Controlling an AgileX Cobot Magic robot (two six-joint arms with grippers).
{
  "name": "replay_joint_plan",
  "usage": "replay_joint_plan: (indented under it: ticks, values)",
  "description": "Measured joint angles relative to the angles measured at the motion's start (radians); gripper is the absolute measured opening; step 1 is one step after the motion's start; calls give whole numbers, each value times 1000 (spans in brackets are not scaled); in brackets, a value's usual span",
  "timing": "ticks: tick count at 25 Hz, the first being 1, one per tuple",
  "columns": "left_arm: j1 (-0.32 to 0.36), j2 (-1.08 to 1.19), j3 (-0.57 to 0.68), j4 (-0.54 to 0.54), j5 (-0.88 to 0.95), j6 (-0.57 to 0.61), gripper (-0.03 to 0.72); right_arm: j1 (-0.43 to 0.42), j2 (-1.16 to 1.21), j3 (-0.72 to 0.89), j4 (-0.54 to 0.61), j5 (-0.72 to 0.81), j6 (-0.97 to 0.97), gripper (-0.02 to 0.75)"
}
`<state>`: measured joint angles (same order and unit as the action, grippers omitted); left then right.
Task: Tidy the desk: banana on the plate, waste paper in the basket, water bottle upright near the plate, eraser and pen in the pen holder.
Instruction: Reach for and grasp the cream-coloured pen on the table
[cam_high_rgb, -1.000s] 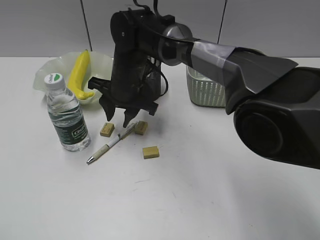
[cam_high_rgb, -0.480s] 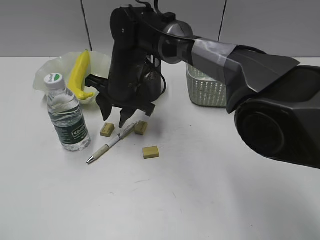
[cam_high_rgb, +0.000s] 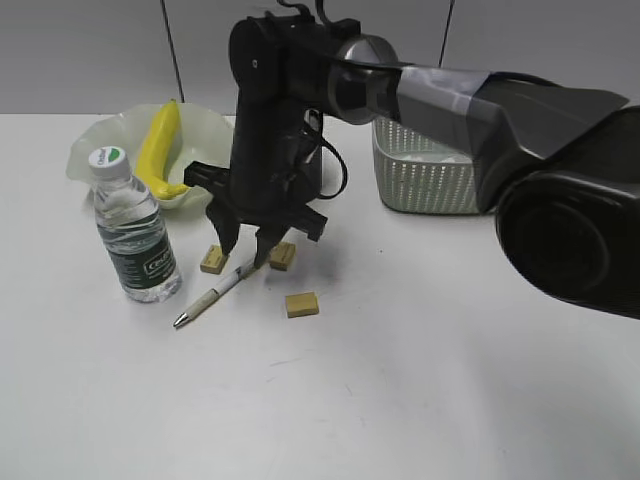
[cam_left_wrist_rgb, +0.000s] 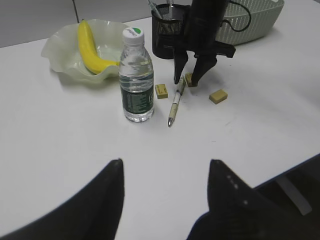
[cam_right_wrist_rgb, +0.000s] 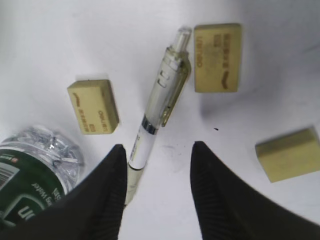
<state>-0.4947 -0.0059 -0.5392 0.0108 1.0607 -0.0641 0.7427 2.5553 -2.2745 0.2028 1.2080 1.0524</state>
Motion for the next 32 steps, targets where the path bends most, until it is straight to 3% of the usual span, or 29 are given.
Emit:
replay_joint_plan:
  ticks: [32]
  values:
    - [0,0,0,0,0,0,393,-7,51,10,1,-40,113,342]
